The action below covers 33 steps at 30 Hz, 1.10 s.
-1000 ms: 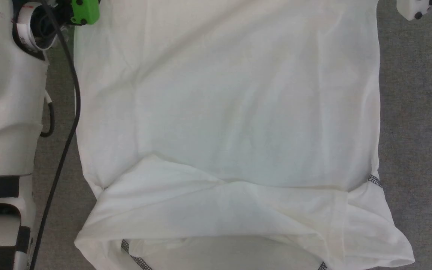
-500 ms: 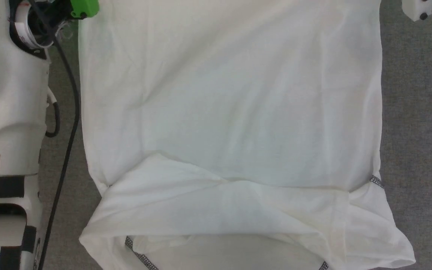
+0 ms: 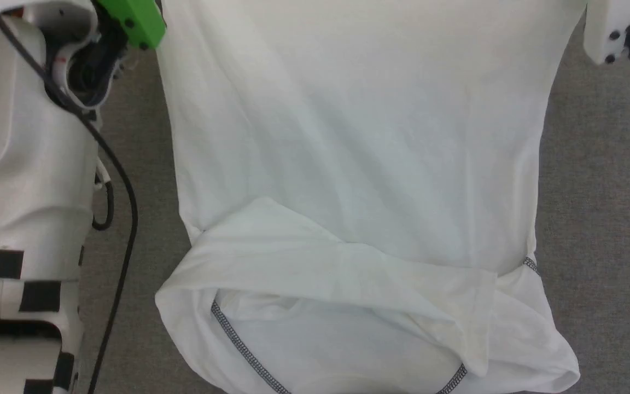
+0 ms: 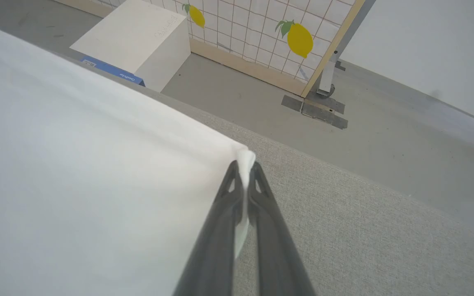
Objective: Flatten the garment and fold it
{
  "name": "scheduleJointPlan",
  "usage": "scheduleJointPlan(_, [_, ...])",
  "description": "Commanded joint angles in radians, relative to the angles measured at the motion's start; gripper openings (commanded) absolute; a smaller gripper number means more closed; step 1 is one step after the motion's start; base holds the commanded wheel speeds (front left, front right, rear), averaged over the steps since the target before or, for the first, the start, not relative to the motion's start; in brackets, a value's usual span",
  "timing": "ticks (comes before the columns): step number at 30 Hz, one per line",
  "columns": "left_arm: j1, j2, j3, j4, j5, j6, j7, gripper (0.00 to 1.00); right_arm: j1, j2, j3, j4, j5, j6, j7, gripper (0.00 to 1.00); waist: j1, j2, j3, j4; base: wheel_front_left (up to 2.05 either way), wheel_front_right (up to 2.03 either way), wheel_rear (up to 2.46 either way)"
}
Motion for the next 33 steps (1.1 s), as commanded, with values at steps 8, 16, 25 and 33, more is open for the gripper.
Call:
scheduleJointPlan(8, [0.232, 0.043, -0.071, -0.064, -0.070, -0.012, -0.145, 0.00, 0.216, 0.009, -0.027, -0.013, 0.061, -0.002, -0.115, 0.00, 0.0000, 0.0086, -0.273, 0.037, 0.00, 0.00, 0.00])
scheduleJointPlan(16, [0.476, 0.094, -0.123, -0.182, -0.144, -0.013, -0.236, 0.00, 0.470, 0.022, -0.093, -0.092, 0.107, -0.002, -0.148, 0.00, 0.0000, 0.0086, -0.403, 0.045, 0.00, 0.00, 0.00])
scheduleJointPlan(25, [0.763, 0.111, -0.154, -0.317, -0.170, -0.012, -0.318, 0.00, 0.757, 0.076, -0.203, -0.221, 0.127, -0.002, -0.128, 0.00, 0.0000, 0.0086, -0.477, 0.055, 0.00, 0.00, 0.00])
scheduleJointPlan(33, [0.938, 0.098, -0.176, -0.369, -0.149, -0.009, -0.438, 0.00, 0.963, 0.146, -0.294, -0.322, 0.119, -0.002, -0.101, 0.00, 0.0000, 0.0086, -0.494, 0.058, 0.00, 0.00, 0.00])
